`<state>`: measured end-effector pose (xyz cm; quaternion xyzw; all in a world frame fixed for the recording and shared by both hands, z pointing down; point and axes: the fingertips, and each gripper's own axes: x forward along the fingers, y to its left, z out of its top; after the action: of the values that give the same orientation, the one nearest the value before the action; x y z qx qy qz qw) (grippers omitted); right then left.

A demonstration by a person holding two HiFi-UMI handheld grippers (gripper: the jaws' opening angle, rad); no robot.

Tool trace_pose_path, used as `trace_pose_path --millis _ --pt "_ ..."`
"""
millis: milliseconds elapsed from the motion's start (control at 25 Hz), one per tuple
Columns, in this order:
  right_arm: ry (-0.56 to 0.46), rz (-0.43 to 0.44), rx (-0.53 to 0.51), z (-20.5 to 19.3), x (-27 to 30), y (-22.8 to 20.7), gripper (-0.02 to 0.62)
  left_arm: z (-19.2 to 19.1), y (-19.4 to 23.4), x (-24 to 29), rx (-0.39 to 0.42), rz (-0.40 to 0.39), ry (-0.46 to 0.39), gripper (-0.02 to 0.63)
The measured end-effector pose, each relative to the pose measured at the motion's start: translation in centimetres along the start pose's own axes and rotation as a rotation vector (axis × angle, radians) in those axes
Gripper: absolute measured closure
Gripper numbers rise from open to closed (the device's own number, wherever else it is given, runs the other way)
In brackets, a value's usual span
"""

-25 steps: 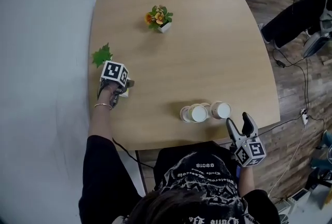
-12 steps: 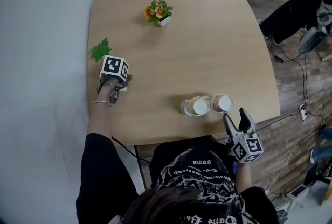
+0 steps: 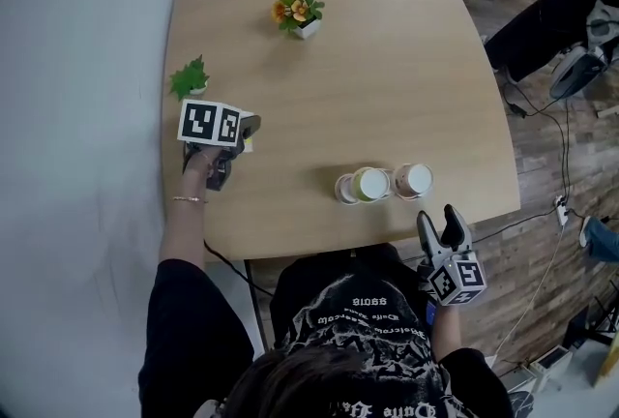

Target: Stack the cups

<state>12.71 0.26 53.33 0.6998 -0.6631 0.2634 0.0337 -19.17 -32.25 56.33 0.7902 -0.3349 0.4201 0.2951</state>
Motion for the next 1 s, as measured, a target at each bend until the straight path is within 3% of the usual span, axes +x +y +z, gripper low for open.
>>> trace_pose_path --millis 240,440,640,1000 --pt "-0.018 0.017 0.003 0.0 -1.1 -1.0 0.293 3.3 -5.7 -4.2 -0.018 -0.122 -0.198 0.325" --pt "-0.013 0.065 -0.022 0.7 -1.3 -2.5 0.301 6.3 -11.3 -8.5 -0.028 -0.238 -0.454 0.325" --pt "-0.001 0.116 -0.041 1.2 -1.9 -4.1 0.301 6.9 -15.9 -11.3 -0.026 -0.228 -0.593 0.325" --pt "0.016 0.197 -0.077 1.1 -2.3 -4.9 0.301 7.5 -22.1 -14.6 0.012 -0.243 -0.75 0.325"
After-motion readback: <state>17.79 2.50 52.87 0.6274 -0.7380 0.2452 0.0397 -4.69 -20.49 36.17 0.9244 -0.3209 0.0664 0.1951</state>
